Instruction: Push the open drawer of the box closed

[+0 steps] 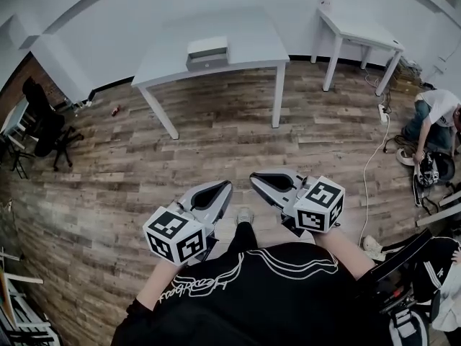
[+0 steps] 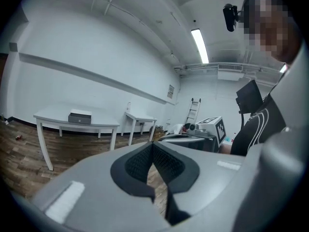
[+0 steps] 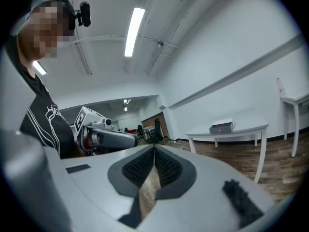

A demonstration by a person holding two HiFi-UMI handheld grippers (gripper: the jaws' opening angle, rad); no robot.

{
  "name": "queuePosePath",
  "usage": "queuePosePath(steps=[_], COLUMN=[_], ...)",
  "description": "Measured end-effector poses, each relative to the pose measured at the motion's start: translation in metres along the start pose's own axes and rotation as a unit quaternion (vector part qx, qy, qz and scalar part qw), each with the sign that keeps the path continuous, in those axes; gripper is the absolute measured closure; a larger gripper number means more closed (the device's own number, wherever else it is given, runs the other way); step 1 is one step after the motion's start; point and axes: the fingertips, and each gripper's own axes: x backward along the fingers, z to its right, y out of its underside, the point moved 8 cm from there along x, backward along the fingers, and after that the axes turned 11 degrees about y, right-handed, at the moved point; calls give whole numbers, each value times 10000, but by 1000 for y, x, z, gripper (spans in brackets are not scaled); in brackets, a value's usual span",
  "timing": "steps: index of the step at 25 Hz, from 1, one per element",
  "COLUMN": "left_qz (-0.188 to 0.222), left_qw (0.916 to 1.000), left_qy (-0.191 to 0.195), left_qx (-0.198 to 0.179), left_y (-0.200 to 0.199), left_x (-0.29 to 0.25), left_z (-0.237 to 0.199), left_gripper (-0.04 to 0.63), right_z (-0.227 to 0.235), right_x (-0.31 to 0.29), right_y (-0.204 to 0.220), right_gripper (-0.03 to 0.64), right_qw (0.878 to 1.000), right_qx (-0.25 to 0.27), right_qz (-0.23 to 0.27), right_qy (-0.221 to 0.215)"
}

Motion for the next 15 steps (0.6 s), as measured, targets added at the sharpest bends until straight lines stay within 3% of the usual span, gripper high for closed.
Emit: queuePosePath(steps=[5, 15], left_qz=[-157, -126], left_qw=[9997, 9996], left_qy=[84, 27], left_qx=[164, 261], left_y=[-18, -95], left_x=[-34, -94], left_z=[-93, -290], left_gripper=[589, 589], right_z=[66, 193], right_x=[-70, -223], right_y=[-9, -67], right_gripper=[606, 606], right_qw=[9997, 9995], right_qx=[-203, -240], right_qz=[-91, -64], right_qy=[121, 182])
